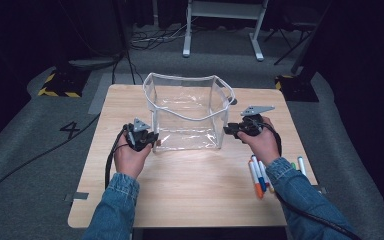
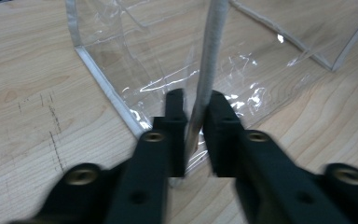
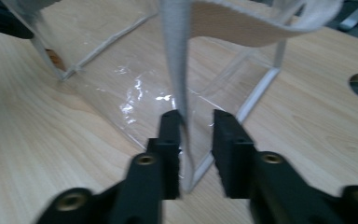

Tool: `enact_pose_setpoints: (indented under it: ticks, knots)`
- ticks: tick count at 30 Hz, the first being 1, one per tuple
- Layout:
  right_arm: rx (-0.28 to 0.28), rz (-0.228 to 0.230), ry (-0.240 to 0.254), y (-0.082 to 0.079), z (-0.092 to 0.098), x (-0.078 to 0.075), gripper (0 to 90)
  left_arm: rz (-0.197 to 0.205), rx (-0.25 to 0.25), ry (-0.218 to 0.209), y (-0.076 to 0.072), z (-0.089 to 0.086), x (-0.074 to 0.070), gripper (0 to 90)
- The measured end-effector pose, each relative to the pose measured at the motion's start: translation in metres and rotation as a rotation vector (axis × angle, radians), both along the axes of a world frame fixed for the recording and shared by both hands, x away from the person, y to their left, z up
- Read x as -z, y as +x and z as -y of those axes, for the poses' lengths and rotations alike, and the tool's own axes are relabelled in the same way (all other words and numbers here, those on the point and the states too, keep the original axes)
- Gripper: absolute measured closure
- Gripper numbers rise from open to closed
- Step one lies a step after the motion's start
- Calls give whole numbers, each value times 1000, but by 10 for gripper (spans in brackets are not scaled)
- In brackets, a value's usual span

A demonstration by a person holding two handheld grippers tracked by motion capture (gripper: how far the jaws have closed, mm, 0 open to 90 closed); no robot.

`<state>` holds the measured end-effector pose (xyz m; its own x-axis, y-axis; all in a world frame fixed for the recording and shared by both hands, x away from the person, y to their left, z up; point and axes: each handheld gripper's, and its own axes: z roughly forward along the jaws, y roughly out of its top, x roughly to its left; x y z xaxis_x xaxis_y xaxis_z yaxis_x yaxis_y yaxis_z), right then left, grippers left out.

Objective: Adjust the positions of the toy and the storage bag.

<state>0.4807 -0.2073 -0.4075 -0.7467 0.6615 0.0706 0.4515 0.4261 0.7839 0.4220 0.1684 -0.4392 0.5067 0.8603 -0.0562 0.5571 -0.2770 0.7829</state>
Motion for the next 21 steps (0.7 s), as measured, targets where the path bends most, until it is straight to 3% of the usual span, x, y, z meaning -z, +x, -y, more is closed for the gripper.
enact_pose_setpoints:
  ticks: [1,3,5,9,10,11,12,13,15,16,18,20,21]
  knots:
    - [-18,1,-5,-2,-2,-1,869,16,16,33,-3,2,-1,872]
    - [-32,45,-68,-7,-4,-4,883,5,37,24,-8,2,-1,872]
    - [-45,57,-94,-14,-3,-8,884,2,50,27,-16,4,-3,872]
    - [-63,43,-93,-32,6,-13,885,-3,110,30,-44,9,-8,872]
    - [-63,43,-93,-32,6,-13,885,-3,110,30,-44,9,-8,872]
    - [-78,31,-81,-47,13,-14,886,-4,136,28,-58,11,-8,872]
    - [-80,31,-82,-53,16,-15,886,-4,136,28,-58,11,-8,872]
    - [-88,31,-81,-62,19,-15,886,-11,167,25,-74,15,-8,871]
    - [-99,23,-80,-75,25,-15,886,-13,201,26,-90,19,-7,871]
    - [-99,23,-80,-75,25,-15,886,-13,201,26,-90,19,-7,871]
    - [-105,5,-67,-96,35,-14,886,-20,245,17,-111,24,-5,871]
    - [-104,-2,-62,-107,40,-14,886,-21,259,19,-116,26,-5,871]
    - [-107,-6,-62,-114,44,-13,886,-22,287,25,-128,31,-5,871]
